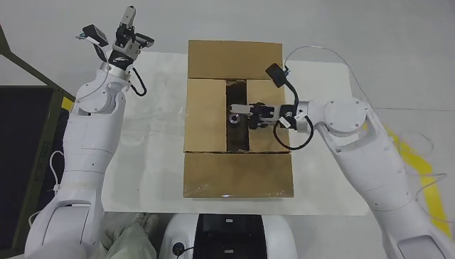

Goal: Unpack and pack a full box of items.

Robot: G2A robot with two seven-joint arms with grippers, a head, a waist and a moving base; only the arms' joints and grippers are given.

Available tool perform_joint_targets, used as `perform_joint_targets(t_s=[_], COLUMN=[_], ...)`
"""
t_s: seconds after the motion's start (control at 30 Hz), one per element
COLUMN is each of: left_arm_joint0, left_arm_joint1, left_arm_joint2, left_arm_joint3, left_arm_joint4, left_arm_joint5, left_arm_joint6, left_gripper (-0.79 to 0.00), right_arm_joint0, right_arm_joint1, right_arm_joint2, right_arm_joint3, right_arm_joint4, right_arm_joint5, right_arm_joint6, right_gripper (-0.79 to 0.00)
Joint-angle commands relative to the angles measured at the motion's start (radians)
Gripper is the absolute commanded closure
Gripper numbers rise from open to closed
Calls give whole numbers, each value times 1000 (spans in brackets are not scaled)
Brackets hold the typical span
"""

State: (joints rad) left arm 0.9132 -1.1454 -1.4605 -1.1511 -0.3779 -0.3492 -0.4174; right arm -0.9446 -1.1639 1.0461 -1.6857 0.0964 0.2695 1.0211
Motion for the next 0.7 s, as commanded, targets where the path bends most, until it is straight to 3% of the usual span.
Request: perform_joint_targets(t_s=[0.0,0.67], left_arm_joint0=[0,0], left_arm_joint1=[0,0], left_arm_joint2=[0,0], left_arm_joint3=[0,0], left_arm_joint4=[0,0], left_arm_joint5=[0,0], left_arm_joint6=[0,0], left_gripper=[-785,-785], right_arm_joint0=[-4,-24], right_arm_joint1=[1,4], right_arm_joint2=[-4,-10], right_arm_joint3=[-8,-40], right_arm_joint4=[-15,-54], right_arm_joint5=[7,24], right_arm_joint6=[-18,-48], right_gripper=[-785,-785])
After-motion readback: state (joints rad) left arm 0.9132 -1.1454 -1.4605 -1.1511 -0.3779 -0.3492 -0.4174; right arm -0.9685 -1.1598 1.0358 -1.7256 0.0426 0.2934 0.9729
